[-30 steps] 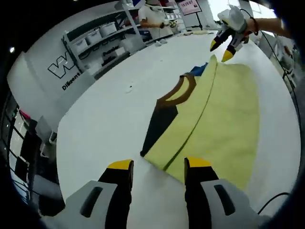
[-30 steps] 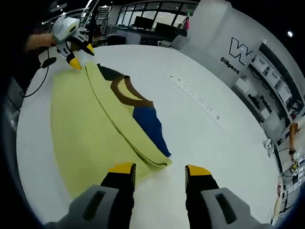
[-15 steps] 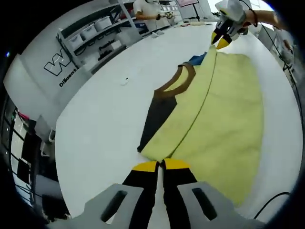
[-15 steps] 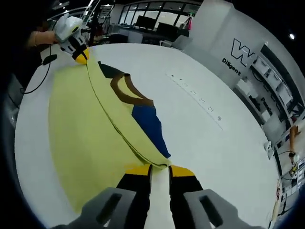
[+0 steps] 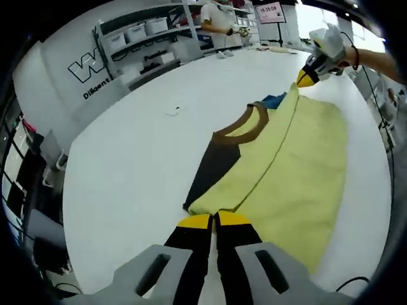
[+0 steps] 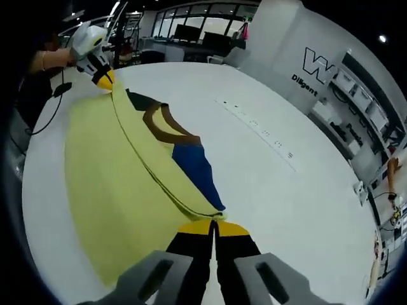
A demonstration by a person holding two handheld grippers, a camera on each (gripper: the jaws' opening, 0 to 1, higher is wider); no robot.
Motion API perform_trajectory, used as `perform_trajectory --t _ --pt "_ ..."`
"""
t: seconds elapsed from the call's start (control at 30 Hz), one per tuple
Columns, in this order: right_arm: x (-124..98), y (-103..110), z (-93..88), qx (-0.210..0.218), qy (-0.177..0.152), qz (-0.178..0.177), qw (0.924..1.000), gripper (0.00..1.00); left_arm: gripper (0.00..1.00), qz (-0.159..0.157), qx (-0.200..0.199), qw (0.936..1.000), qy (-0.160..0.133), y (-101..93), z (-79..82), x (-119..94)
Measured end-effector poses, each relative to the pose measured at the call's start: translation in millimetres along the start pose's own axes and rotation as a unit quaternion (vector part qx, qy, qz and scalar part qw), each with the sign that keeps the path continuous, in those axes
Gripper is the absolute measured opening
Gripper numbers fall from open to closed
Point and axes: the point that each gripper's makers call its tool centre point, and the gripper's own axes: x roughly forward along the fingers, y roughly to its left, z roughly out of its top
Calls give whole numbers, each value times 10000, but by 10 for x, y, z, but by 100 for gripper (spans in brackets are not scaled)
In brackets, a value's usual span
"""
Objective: Fold the garment on the visible template until the final outline fits inside the template.
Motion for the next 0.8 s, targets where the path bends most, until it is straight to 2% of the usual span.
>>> perform_trajectory --t 0.1,0.13,0.27,0.37,0.53,0.63,0.8 --pt "3 7 -5 -4 0 -2 10000 0 5 10 -93 10000 -25 14 2 10" --pt "17 10 -16 -44 18 -15 10000 0 5 0 -274 9996 -40 15 15 8" --pt "51 12 -19 -54 11 22 10000 12 5 24 -712 9973 -150 52 69 4" --pt "78 -13 10 -66 -38 0 10000 8 5 60 -917 9957 -146 85 79 13" --pt "151 -27 93 -69 -152 93 9998 11 5 125 -983 9949 -174 152 150 37" --pt "205 0 143 -34 -243 233 9994 0 5 152 -1008 9947 -153 181 187 71" --pt "224 -14 173 100 -251 285 9992 0 4 253 -1493 9884 -113 257 187 83"
